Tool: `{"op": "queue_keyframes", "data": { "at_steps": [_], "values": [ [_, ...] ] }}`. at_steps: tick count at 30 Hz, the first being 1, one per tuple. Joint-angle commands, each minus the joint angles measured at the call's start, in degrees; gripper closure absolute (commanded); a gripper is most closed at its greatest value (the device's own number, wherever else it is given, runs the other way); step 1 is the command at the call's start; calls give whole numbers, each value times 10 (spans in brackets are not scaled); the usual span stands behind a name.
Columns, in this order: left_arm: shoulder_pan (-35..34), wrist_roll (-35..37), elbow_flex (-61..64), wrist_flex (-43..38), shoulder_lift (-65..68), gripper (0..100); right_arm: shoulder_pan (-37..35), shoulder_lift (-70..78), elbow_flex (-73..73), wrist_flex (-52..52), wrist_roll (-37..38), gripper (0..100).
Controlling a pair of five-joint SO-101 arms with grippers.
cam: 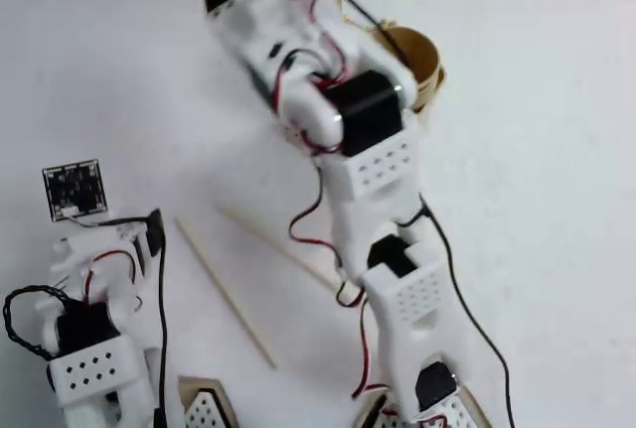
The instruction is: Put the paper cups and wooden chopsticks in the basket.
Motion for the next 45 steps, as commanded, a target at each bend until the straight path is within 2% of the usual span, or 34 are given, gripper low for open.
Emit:
{"op": "queue_keyframes", "data": {
  "at_steps": [1, 8, 17, 22, 28, 36, 41, 45],
  "values": [
    [-4, -5, -3, -10, -7, 706, 42, 1, -15, -65, -5, 981],
    [-4, -5, -3, -10, -7, 706, 106, 79, -16, -130, -5, 981],
    [-4, -5, -3, -10, -7, 706, 140, 134, -16, -125, -8, 967],
    [-4, -5, -3, -10, -7, 706, 138, 113, -15, -80, -74, 858],
    [-4, -5, -3, -10, -7, 706, 137, 58, -15, -7, -76, 897],
    [-4, -5, -3, -10, -7, 706, 142, -40, -11, 196, -74, 950],
    [-4, -5, -3, -10, -7, 706, 202, -89, -9, 194, -73, 951],
    [-4, -5, -3, -11, -7, 706, 216, -132, 28, 196, -48, 951]
  ]
}}
